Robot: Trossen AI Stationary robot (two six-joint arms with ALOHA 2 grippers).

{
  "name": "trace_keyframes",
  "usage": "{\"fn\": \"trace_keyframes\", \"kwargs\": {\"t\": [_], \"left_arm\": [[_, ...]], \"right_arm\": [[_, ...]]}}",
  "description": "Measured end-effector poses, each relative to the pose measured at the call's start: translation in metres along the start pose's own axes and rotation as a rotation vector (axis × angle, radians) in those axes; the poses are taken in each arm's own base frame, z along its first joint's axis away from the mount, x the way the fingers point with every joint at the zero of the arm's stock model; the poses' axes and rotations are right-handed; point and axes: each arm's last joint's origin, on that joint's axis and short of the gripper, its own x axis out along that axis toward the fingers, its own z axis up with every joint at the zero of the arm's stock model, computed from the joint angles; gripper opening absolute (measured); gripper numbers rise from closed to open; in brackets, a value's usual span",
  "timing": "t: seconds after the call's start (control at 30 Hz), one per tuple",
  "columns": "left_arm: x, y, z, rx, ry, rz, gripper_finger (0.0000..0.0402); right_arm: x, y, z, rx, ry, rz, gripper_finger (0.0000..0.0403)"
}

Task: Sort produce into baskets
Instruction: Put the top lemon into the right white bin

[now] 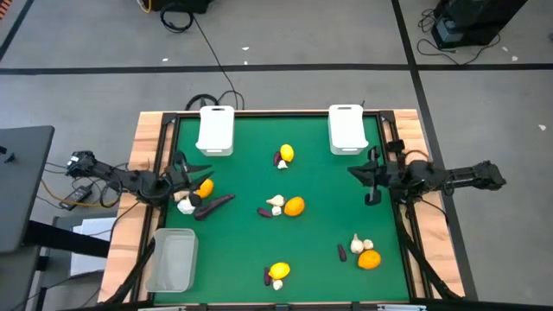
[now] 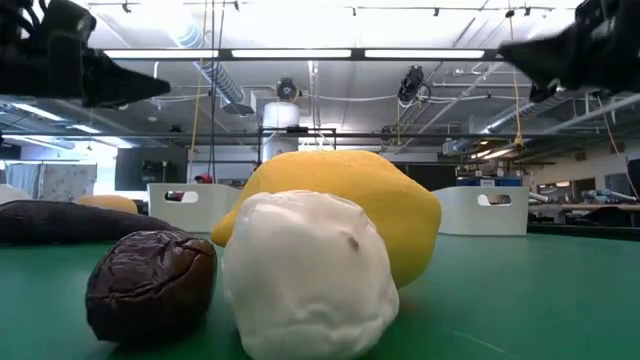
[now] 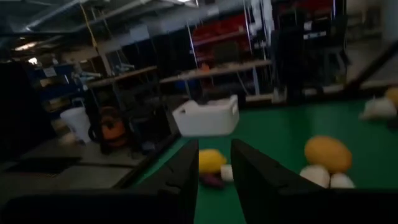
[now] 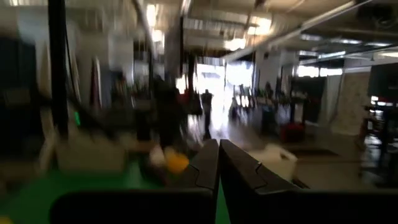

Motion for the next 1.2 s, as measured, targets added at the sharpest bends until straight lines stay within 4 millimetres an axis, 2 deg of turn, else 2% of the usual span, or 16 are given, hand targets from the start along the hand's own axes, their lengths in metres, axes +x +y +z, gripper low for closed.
{"fn": "trace_keyframes", "kwargs": {"t": [0.07,0.13,0.27,0.4,0.53,0.67,0.9,1.07,1.2], "left_arm": [[0.0,0.001,0.002,-0.018,-0.018,0.005,0.0101],[0.0,0.001,0.003,-0.028,-0.028,0.008,0.0101],[0.0,0.003,0.009,-0.101,-0.076,0.02,0.0101],[-0.001,0.007,0.017,-0.215,-0.137,0.058,0.0101],[-0.002,0.009,0.02,-0.261,-0.164,0.085,0.0101],[-0.002,0.009,0.02,-0.267,-0.163,0.082,0.0101],[-0.002,0.008,0.019,-0.311,-0.155,0.076,0.0101],[0.001,0.004,0.011,-0.369,-0.08,0.094,0.0102],[0.005,0.001,0.007,-0.384,-0.034,0.12,0.0112]], "right_arm": [[0.0,0.0,0.008,0.09,-0.081,-0.001,0.0026],[-0.001,-0.002,0.016,0.107,-0.162,-0.018,0.0026],[-0.003,-0.007,0.024,0.134,-0.242,-0.18,0.0026],[-0.004,-0.013,0.014,0.204,-0.156,-0.415,0.0026],[-0.005,-0.017,0.003,0.138,-0.05,-0.591,0.0026],[-0.007,-0.021,0.003,0.117,-0.045,-0.754,0.0026],[0.0,-0.021,0.009,0.069,0.099,-0.662,0.0026],[0.013,-0.02,0.015,0.146,0.221,-0.512,0.0026],[0.026,-0.022,0.011,0.178,0.398,-0.434,0.0026]]}}
